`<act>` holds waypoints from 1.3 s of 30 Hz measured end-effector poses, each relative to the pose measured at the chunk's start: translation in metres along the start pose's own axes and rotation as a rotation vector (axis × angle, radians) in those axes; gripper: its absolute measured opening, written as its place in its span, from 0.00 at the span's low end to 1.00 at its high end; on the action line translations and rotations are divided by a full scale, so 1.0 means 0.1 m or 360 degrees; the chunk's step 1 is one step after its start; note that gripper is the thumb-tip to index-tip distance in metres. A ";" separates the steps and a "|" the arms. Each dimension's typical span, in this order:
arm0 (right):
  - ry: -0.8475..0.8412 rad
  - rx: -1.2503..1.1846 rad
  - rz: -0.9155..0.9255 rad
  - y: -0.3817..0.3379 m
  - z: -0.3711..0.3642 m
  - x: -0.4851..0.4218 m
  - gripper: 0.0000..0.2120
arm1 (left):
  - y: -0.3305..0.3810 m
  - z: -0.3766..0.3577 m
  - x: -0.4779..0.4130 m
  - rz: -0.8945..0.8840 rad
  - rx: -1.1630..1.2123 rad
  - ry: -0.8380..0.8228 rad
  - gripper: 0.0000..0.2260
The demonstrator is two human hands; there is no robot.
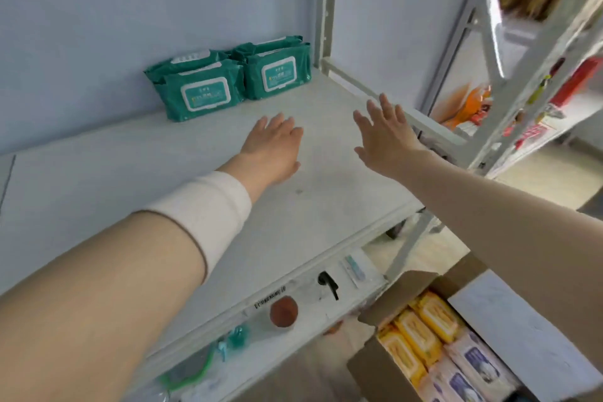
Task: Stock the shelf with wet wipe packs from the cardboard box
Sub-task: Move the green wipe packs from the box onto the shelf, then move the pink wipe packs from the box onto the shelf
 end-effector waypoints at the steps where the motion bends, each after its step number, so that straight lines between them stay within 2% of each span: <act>1: -0.0002 0.0006 -0.0013 0.12 0.03 0.19 0.31 | 0.19 0.10 0.04 -0.0068 -0.0019 0.0028 0.27; 7: -0.0003 0.0028 -0.0021 0.93 -0.04 1.34 0.31 | 1.44 0.48 0.27 -0.0364 -0.0103 0.0180 0.25; 12: -0.0151 0.0025 -0.0151 1.76 -0.49 2.36 0.31 | 2.56 0.43 0.34 -0.0579 -0.0063 0.0127 0.25; 18: -0.0637 0.0017 -0.0540 2.45 -1.44 3.37 0.31 | 3.77 -0.19 0.30 -0.0828 0.0009 -0.0217 0.28; 24: -0.1067 -0.0196 -0.0752 2.44 -2.60 3.91 0.30 | 4.42 -1.15 0.11 -0.0977 0.0108 -0.0544 0.27; 27: -0.1214 -0.0381 -0.0833 2.21 -3.06 4.01 0.29 | 4.57 -1.66 0.00 -0.0906 0.0295 -0.0796 0.28; 33: -0.1497 -0.0880 -0.1013 1.55 -3.53 4.14 0.29 | 4.56 -2.39 0.07 -0.0481 0.0613 -0.1385 0.30; 36: -0.1465 -0.1157 -0.1144 1.34 -3.85 4.07 0.31 | 4.68 -2.74 -0.11 -0.0324 0.0735 -0.1487 0.31; 39: -0.1328 -0.1498 -0.1405 1.25 -4.44 3.84 0.32 | 4.96 -3.23 -0.41 -0.0142 0.0949 -0.1473 0.32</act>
Point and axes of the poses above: each hand's wrist, its own x-axis away from the middle knuckle, its own z-axis out of the back of the hand, y = z × x, the point moved 1 cm from there along -x, towards the middle knuckle, and after that the axes turned 4 degrees about -x, right-handed, at the moved point
